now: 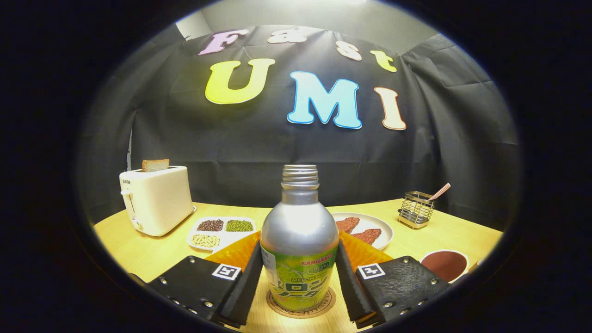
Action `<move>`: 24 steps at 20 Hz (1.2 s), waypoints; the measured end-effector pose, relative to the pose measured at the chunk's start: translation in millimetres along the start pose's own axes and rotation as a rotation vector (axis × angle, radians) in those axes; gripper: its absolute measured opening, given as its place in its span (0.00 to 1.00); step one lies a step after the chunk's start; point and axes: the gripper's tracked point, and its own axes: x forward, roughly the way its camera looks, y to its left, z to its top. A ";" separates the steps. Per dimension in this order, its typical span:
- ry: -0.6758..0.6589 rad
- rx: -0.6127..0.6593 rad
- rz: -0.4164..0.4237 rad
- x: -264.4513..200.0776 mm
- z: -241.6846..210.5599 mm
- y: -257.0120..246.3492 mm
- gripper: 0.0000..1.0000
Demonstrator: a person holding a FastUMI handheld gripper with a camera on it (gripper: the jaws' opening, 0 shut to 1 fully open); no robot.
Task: Take the bottle from table, then pour the juice into the cup, finally place the bottle on the coaster
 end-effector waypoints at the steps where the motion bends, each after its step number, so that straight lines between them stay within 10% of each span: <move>1: 0.002 -0.001 -0.004 0.6 -0.9 -1.5 0.79; 4: -0.022 0.012 -0.005 -7.3 13.6 -4.1 0.99; 24: -0.191 0.051 0.044 -179.5 278.0 -26.0 0.99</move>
